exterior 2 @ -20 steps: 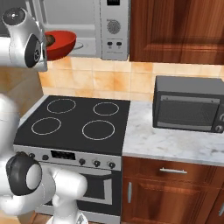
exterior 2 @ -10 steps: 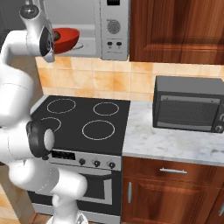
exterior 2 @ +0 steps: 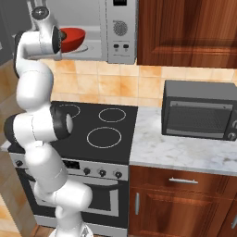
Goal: Pick the potato from the sink and place it in the bowl. Then pick the bowl and place it in the microwave. Then close the microwave door and press the start button.
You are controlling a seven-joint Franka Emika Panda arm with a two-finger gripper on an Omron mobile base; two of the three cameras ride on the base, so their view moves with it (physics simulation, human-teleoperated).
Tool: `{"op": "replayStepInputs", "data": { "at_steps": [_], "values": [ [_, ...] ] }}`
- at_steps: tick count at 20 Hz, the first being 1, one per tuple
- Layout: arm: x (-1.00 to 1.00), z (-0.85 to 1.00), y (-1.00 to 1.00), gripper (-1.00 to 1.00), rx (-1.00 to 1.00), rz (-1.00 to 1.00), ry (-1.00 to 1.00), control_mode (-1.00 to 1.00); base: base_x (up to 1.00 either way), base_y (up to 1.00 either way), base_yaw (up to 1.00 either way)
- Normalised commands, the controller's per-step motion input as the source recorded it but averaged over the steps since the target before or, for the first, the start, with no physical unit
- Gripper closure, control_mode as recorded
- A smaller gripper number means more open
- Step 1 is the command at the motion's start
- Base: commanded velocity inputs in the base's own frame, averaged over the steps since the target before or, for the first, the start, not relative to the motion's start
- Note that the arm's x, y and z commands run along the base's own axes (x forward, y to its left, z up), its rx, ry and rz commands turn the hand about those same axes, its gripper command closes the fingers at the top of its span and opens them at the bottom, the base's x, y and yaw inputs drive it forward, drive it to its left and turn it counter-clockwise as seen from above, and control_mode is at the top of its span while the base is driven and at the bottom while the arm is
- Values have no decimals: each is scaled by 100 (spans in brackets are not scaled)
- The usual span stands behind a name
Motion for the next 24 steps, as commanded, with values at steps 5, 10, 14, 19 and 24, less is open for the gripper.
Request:
{"op": "replayStepInputs", "data": {
  "at_steps": [5,10,14,19,24],
  "values": [
    [17,-8,0,100,0,0,0,-100,0,0,0],
    [3,-14,1,-100,0,0,1,-100,0,0,0],
    [-30,-9,0,-100,0,0,-3,-100,0,0,0],
    [-97,-3,-1,-100,1,0,-11,-100,0,0,0],
    [-100,-32,-21,-100,5,0,-10,-100,0,0,0]
  ]
}}
